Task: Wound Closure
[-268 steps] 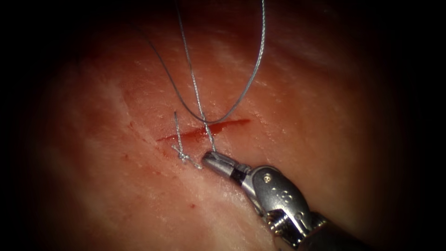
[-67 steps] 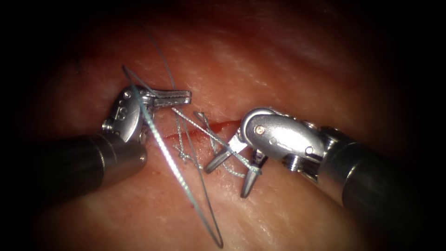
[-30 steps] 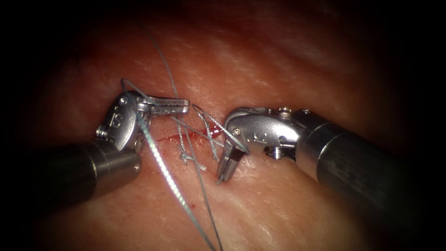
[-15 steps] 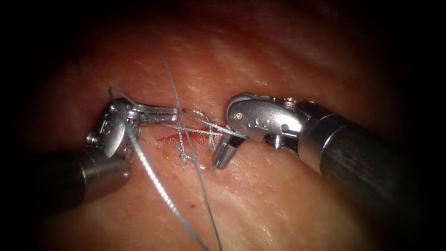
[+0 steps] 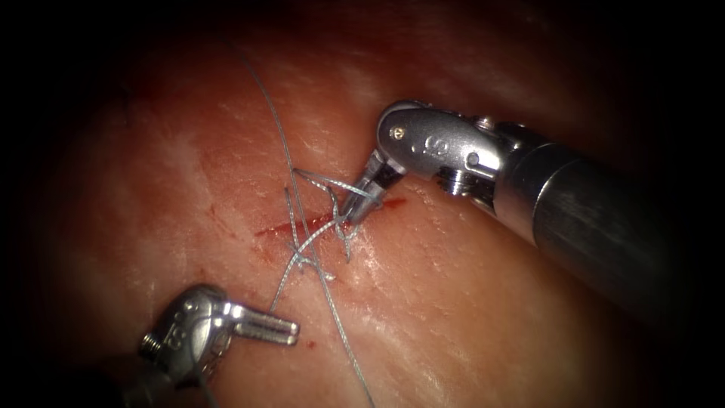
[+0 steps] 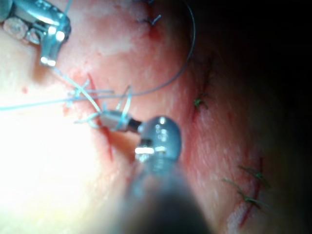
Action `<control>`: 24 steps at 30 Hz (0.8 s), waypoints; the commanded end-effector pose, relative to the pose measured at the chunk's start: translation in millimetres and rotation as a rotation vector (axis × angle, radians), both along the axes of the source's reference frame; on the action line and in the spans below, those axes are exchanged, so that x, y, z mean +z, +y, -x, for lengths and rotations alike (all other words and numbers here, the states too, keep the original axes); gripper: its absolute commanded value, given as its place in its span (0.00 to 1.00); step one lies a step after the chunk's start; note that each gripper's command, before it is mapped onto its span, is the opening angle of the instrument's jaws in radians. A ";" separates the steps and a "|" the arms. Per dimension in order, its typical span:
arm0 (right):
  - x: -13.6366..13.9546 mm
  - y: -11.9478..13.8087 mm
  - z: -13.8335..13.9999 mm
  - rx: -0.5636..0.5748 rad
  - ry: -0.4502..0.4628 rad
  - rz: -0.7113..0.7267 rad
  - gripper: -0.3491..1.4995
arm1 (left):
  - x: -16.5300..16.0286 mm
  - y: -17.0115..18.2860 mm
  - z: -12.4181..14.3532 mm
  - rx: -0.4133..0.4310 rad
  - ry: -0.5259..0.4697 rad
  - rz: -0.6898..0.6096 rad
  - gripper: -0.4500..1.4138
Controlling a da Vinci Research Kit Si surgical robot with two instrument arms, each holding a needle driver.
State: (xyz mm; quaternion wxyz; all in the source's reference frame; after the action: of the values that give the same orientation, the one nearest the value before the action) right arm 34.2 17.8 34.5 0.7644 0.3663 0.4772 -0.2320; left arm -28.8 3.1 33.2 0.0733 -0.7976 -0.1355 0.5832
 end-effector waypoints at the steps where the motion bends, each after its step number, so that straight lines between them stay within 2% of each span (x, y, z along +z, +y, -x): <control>1: 0.4 1.5 -1.0 0.020 -0.006 0.011 0.00 | 0.3 -0.9 0.6 0.005 -0.002 -0.001 0.00; 7: 1.8 3.4 -1.5 0.086 -0.042 0.020 0.00 | -2.3 -4.8 1.7 0.024 -0.002 -0.014 0.00; 11: 2.0 3.5 -1.7 0.094 -0.046 0.017 0.00 | -3.4 -5.4 2.1 0.023 -0.002 -0.014 0.00; 20: 1.2 2.5 -1.7 0.093 -0.038 0.015 0.00 | -8.4 -7.1 2.7 0.014 -0.011 -0.022 0.00; 21: 1.4 2.8 -1.6 0.101 -0.043 0.018 0.00 | -10.5 -8.5 3.2 0.014 -0.022 -0.018 0.00; 24: 1.8 3.0 -1.6 0.110 -0.052 0.018 0.00 | -13.3 -10.1 3.7 0.027 -0.036 -0.011 0.00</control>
State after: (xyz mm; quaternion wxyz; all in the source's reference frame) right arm 35.2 20.0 35.9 0.7908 0.3405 0.4744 -0.1836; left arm -32.0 -6.6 19.2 0.0674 -0.8058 -0.1499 0.5689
